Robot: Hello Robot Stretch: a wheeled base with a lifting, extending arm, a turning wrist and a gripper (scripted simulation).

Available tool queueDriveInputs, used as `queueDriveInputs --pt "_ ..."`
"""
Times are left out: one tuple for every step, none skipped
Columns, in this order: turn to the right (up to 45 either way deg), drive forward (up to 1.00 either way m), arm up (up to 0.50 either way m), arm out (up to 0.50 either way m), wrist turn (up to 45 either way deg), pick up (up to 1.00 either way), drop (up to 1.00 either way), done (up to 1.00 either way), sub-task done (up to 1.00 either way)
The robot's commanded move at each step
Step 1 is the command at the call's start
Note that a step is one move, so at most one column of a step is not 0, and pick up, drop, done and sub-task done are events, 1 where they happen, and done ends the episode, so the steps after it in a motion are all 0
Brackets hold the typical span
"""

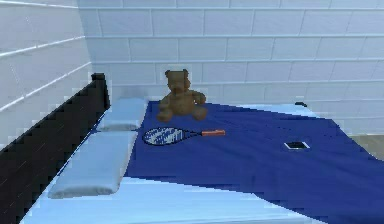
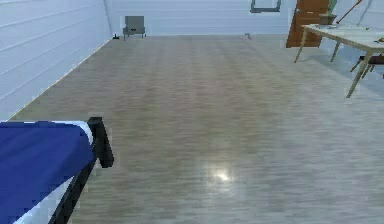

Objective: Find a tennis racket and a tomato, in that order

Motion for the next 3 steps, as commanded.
queueDriveInputs --pt "45.0 0.00 0.00 0.00 0.0 0.00 0.00 0.00 0.00" --pt "45.0 0.00 0.00 0.00 0.0 0.00 0.00 0.00 0.00" --pt "18.0 0.00 0.00 0.00 0.0 0.00 0.00 0.00 0.00"
